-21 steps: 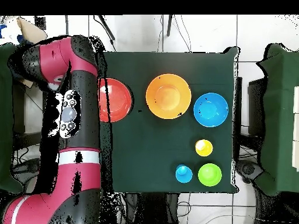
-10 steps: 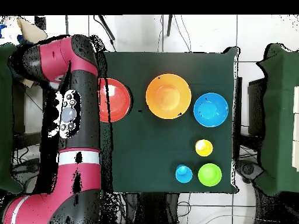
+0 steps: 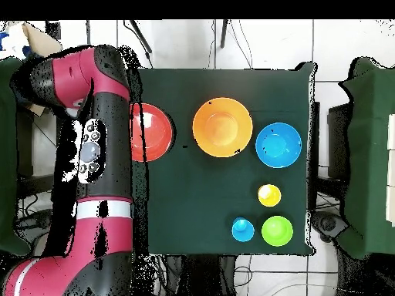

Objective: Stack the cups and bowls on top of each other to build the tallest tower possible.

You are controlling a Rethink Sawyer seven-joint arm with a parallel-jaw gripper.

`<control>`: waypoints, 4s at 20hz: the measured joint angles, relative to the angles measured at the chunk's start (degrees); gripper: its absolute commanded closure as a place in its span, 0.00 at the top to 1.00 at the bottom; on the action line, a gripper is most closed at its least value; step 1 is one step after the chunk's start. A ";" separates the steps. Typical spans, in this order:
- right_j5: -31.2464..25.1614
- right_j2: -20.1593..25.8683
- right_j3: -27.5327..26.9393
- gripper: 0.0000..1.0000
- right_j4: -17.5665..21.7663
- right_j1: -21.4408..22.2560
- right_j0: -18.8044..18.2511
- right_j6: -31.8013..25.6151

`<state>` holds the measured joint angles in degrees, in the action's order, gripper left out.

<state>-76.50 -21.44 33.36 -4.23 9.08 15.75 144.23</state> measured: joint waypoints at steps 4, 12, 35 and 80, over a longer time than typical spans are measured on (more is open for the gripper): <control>0.00 -0.17 0.00 1.00 0.00 0.03 0.00 0.00; 0.00 -0.17 0.00 1.00 -0.01 0.77 0.00 0.00; 0.00 0.22 0.02 1.00 -0.01 2.08 0.04 0.00; 13.54 2.20 39.07 1.00 1.26 36.72 0.25 -3.26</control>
<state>-62.97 -19.23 72.43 -2.98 45.80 16.00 140.97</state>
